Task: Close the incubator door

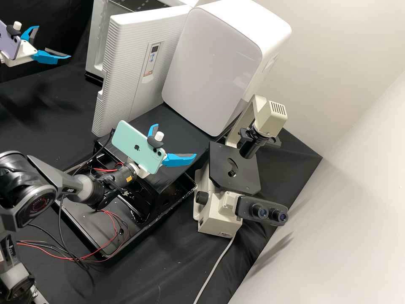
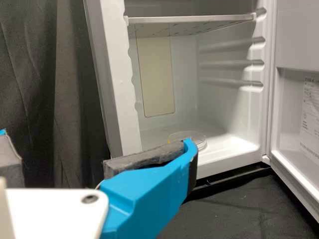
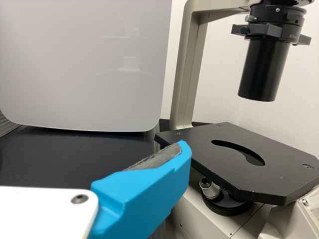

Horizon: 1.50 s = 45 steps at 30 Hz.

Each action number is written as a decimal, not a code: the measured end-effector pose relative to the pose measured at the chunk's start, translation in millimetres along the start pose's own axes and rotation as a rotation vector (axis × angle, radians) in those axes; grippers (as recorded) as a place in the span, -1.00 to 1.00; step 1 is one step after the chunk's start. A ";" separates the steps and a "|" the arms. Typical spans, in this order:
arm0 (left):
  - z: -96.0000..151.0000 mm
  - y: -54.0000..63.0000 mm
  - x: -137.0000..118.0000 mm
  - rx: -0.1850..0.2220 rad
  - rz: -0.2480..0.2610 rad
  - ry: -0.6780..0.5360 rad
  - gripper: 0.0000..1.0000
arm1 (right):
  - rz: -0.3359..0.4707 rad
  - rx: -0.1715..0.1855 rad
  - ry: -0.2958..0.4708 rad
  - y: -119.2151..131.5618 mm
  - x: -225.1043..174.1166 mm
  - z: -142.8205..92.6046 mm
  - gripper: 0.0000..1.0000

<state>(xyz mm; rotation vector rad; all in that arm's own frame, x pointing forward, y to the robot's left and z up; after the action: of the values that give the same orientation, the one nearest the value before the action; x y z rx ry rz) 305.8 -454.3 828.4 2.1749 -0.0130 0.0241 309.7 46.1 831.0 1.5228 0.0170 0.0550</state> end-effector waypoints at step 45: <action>0.0 0.0 0.0 0.000 0.000 0.000 1.00 | 0.102 -0.083 0.250 9.9 97.5 -78.5 -1.00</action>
<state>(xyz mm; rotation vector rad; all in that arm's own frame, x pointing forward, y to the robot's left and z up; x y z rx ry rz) 305.8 -454.3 828.4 2.1749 -0.0130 0.0241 403.2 129.4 839.3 1.4249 0.1354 0.3240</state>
